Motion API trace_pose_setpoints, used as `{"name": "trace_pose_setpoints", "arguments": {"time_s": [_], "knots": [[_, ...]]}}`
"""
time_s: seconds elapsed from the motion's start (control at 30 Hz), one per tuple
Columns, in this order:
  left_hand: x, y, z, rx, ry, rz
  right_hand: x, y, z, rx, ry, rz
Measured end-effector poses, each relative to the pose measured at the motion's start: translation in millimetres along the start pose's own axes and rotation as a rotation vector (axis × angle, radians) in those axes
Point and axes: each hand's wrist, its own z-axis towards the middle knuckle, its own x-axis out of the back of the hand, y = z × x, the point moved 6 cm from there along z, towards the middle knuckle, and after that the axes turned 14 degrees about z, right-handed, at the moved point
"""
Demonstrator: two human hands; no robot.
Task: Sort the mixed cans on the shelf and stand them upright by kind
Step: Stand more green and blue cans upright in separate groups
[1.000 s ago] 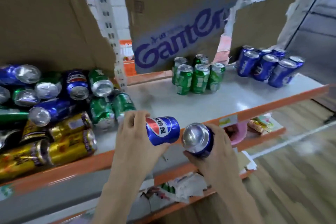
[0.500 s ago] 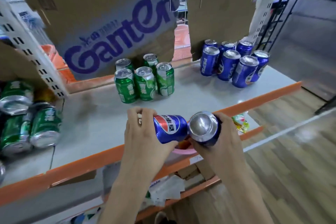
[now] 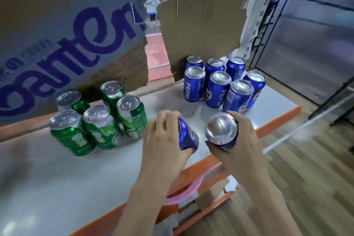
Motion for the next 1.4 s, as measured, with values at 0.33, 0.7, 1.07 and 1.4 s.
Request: {"name": "trace_pose_setpoints", "arguments": {"time_s": [0.33,0.7,1.07,1.4], "knots": [[-55.6,71.7,48.6,-0.096,-0.057,0.012,51.0,77.8,48.8,-0.086,0.085,0.015],[-108.5,155.6,67.7,0.056,-0.064,0.168,80.9,152.8,112.3,-0.078,-0.094,0.4],[-122.3,158.2,82.8,0.278,-0.2,0.276,73.7,160.2,129.5,0.166,-0.148,0.184],[-117.6,153.1,94.3,0.221,-0.298,0.402,81.7,128.0,117.1,0.303,-0.14,-0.139]]}}
